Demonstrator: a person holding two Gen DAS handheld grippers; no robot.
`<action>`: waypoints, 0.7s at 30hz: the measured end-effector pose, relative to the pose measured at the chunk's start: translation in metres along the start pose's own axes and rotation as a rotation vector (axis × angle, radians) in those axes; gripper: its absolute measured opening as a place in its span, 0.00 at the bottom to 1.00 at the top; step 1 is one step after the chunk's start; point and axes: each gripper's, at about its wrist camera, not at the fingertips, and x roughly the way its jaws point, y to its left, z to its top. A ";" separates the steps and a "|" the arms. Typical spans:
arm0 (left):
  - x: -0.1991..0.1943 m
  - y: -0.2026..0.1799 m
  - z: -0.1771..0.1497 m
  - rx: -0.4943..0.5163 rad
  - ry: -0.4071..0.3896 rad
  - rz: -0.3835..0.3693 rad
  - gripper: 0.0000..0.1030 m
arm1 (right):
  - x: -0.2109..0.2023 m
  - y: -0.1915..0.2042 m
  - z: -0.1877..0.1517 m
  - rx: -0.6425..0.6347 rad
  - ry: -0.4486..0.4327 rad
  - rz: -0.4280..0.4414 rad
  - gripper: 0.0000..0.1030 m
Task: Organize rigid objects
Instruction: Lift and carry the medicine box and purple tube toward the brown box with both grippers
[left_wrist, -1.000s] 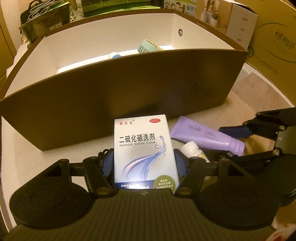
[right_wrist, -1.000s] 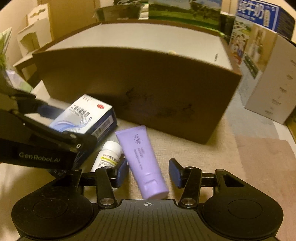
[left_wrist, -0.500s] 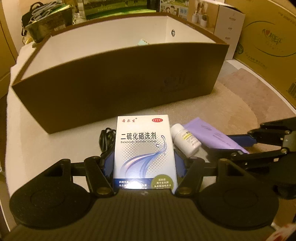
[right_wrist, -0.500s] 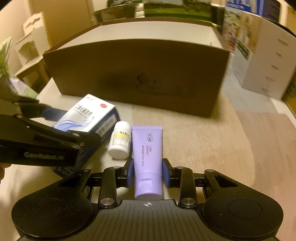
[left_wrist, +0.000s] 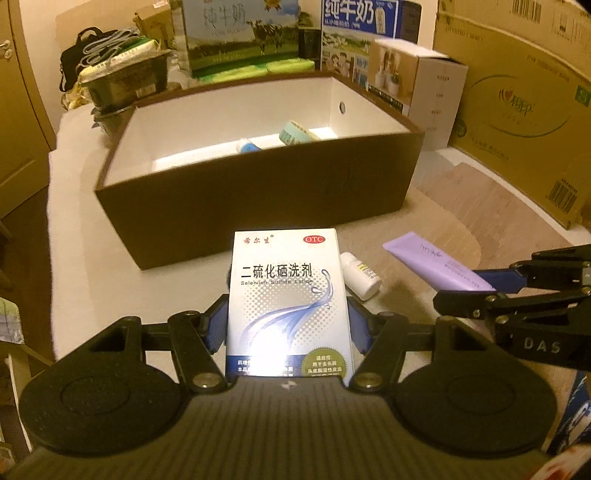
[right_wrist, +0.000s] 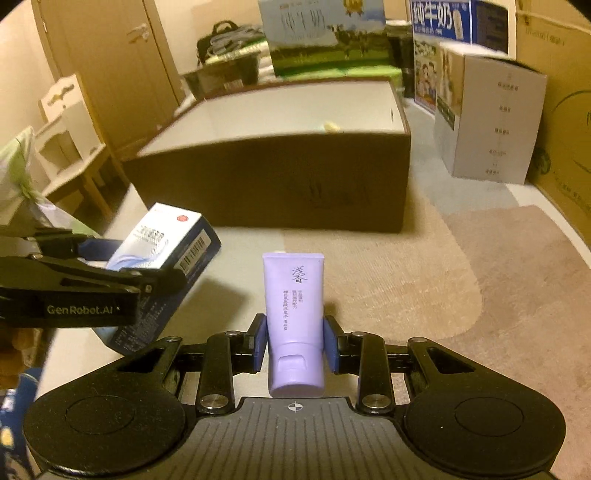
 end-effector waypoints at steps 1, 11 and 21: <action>-0.004 0.002 0.001 -0.002 -0.006 0.005 0.60 | -0.004 0.002 0.002 -0.002 -0.009 0.003 0.31; -0.032 0.021 0.029 -0.009 -0.079 0.035 0.61 | -0.027 0.019 0.038 -0.025 -0.106 0.046 0.31; -0.023 0.047 0.080 0.001 -0.136 0.074 0.61 | -0.015 0.016 0.086 -0.060 -0.157 0.043 0.31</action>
